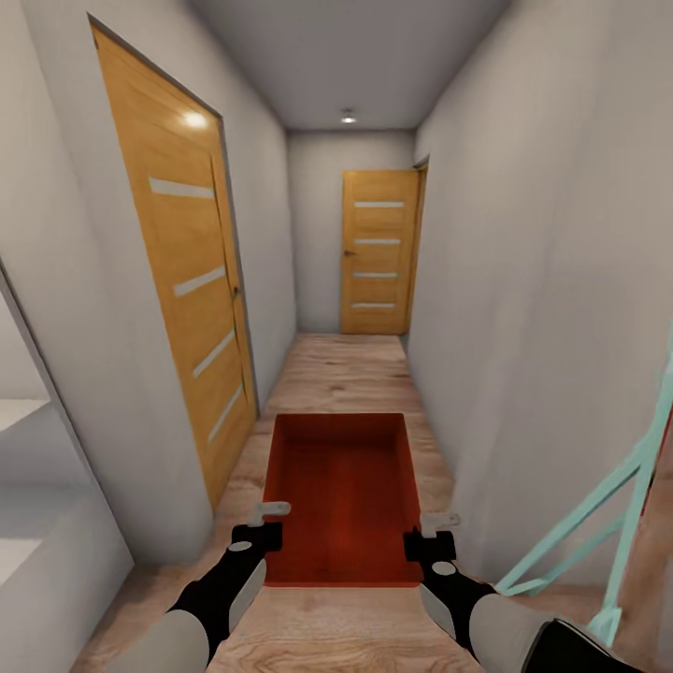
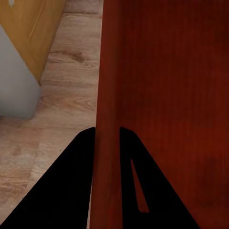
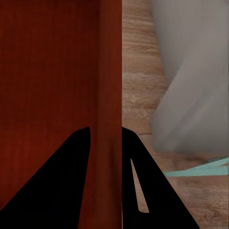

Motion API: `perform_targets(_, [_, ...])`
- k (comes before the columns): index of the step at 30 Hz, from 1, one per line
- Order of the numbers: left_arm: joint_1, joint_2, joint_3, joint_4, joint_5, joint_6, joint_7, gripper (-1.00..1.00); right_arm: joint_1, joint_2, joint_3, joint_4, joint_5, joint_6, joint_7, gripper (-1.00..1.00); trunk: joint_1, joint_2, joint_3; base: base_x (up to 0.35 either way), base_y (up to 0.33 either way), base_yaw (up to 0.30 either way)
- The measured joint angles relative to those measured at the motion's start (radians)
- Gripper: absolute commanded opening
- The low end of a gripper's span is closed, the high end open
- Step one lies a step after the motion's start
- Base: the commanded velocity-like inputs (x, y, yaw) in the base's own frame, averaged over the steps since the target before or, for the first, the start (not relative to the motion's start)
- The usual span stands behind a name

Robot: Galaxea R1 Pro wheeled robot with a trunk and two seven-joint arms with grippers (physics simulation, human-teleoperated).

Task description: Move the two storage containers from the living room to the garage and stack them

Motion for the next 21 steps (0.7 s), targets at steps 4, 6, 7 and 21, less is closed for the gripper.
perform_targets(4, [0.000, 0.001, -0.001, -0.001, 0.001, 0.000, 0.000, -1.00, 0.000, 0.000, -0.001, 0.000, 0.001, 0.000, 0.000, -1.00, 0.000, 0.000, 0.000, 0.320, 0.081, -0.001])
perform_targets(6, [0.000, 0.000, 0.000, -0.001, 0.000, 0.000, 0.000, -1.00, 0.000, 0.000, -0.001, 0.000, 0.001, 0.000, 0.000, -1.00, 0.000, 0.000, 0.000, 0.321, 0.072, 0.000])
perform_targets(7, [0.000, 0.000, -0.001, -0.001, 0.001, 0.000, 0.000, -1.00, 0.000, 0.000, -0.001, 0.000, 0.001, 0.000, 0.000, -1.00, 0.000, 0.000, 0.000, 0.321, 0.071, 0.000])
perform_targets(21, [0.000, 0.000, 0.001, 0.000, 0.000, 0.000, 0.000, -1.00, 0.000, 0.000, -0.001, 0.000, 0.001, 0.000, 0.000, -1.00, 0.000, 0.000, 0.000, 0.322, 0.063, 0.000])
